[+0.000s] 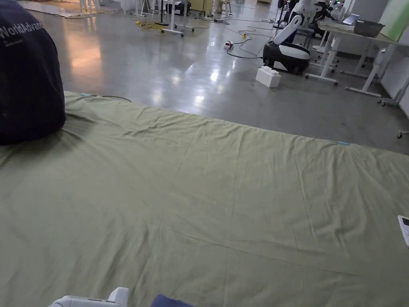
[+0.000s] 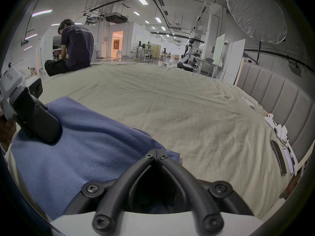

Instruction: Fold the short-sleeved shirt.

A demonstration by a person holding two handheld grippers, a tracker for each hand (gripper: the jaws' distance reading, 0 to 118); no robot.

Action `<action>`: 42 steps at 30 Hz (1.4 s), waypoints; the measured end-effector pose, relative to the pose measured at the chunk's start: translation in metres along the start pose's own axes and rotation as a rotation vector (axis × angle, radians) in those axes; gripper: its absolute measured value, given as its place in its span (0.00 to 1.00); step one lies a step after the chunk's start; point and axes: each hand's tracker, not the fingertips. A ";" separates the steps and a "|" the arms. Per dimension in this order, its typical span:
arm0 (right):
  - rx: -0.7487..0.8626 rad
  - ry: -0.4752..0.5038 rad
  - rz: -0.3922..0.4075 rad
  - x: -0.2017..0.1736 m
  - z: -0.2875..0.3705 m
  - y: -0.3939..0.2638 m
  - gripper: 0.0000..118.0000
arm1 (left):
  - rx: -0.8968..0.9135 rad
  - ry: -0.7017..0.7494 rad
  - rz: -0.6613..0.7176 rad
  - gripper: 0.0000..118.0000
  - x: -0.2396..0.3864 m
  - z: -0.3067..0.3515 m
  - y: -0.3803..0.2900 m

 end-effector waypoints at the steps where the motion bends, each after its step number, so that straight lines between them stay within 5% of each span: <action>1: -0.001 0.001 0.005 0.000 0.000 0.000 0.01 | 0.002 -0.008 0.001 0.18 0.003 0.001 0.000; 12: 0.104 0.022 -0.056 0.044 0.026 0.070 0.01 | 0.058 0.012 -0.051 0.18 0.025 0.074 0.037; 29: 0.325 -0.239 -0.118 0.203 0.044 0.208 0.01 | 0.278 0.420 -0.012 0.18 -0.002 0.327 0.130; 42: 0.282 -0.267 -0.126 0.210 0.040 0.191 0.01 | 0.225 0.762 -0.010 0.21 -0.009 0.364 0.150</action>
